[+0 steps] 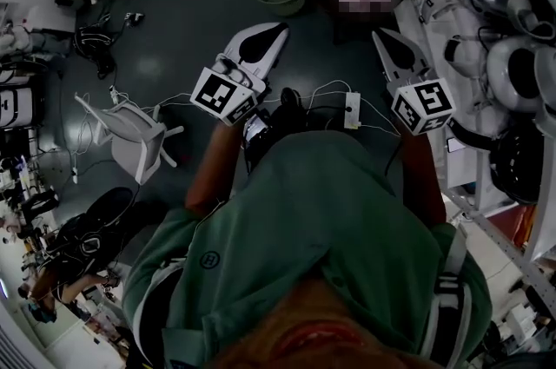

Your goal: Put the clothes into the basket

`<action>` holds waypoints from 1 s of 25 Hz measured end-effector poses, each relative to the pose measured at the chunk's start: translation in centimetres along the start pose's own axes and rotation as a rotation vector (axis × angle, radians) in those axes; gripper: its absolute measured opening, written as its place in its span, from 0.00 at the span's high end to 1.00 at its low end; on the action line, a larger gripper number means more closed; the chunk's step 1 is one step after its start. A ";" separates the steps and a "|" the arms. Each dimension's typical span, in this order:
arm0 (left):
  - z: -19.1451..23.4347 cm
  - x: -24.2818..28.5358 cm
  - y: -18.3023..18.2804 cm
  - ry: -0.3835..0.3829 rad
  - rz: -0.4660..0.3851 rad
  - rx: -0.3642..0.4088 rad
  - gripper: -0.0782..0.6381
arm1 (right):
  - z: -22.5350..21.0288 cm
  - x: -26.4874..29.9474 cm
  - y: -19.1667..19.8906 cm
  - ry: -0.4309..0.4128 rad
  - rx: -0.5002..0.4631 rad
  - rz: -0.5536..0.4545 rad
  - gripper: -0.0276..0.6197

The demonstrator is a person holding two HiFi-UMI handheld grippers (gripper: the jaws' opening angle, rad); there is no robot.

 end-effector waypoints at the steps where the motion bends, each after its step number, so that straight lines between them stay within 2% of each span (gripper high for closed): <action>1: 0.5 0.3 0.0 0.006 -0.008 -0.005 0.89 | -0.1 0.3 -0.1 0.010 -0.002 0.003 0.95; 6: 4.4 1.4 0.9 0.041 -0.008 -0.016 0.89 | -1.1 2.8 -0.9 0.063 -0.018 0.008 0.95; 12: 11.3 3.5 1.7 0.100 -0.016 -0.026 0.89 | -2.0 8.7 -1.3 0.117 -0.011 0.017 0.95; 19: 20.0 4.0 3.1 0.165 -0.025 -0.051 0.89 | -0.8 16.0 -2.1 0.187 -0.011 0.010 0.95; 25: 25.7 3.7 3.6 0.218 -0.052 -0.067 0.89 | 0.8 20.8 -3.4 0.248 -0.019 0.012 0.95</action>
Point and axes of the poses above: the fingertips, and each gripper's own axes: x forward along the fingers, z to its left, y out of its underside, the point moved 10 cm from there along -x, backward along the fingers, and after that the axes turned 2 degrees about -y, right-handed, at the moved point
